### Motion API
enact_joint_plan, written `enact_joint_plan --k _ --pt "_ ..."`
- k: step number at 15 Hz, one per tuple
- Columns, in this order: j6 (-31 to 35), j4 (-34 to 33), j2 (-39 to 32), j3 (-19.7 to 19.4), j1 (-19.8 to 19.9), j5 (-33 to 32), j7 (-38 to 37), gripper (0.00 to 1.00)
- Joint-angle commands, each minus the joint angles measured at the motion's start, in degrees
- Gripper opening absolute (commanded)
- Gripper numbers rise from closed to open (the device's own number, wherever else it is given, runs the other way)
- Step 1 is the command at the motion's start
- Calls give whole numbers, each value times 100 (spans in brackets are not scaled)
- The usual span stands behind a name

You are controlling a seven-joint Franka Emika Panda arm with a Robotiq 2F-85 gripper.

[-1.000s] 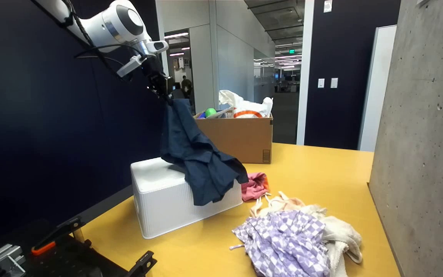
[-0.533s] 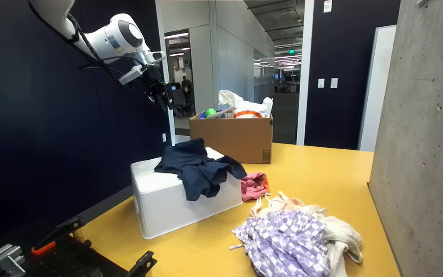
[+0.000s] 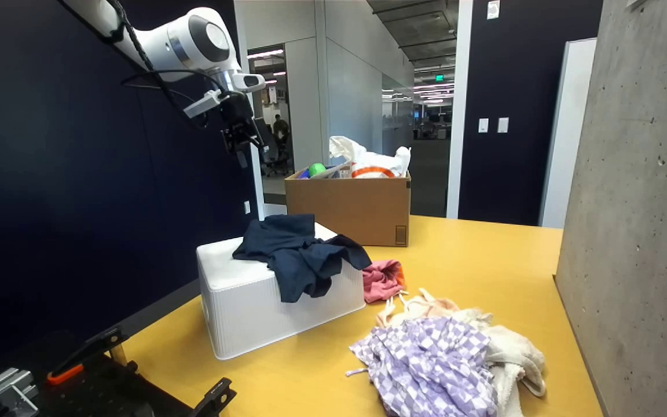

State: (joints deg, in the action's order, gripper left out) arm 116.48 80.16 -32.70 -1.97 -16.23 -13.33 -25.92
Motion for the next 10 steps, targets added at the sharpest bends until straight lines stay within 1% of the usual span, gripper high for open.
enact_joint_plan --k 1,4,6,8,10 --pt "383 1164 792 334 790 1023 894 100" --pt "600 1584 864 388 1470 2015 1814 100" --pt "492 1486 619 471 1941 2705 2705 100" --pt "375 1415 418 530 2236 3128 3427 100" --pt "189 1264 181 592 2440 3336 3966 100"
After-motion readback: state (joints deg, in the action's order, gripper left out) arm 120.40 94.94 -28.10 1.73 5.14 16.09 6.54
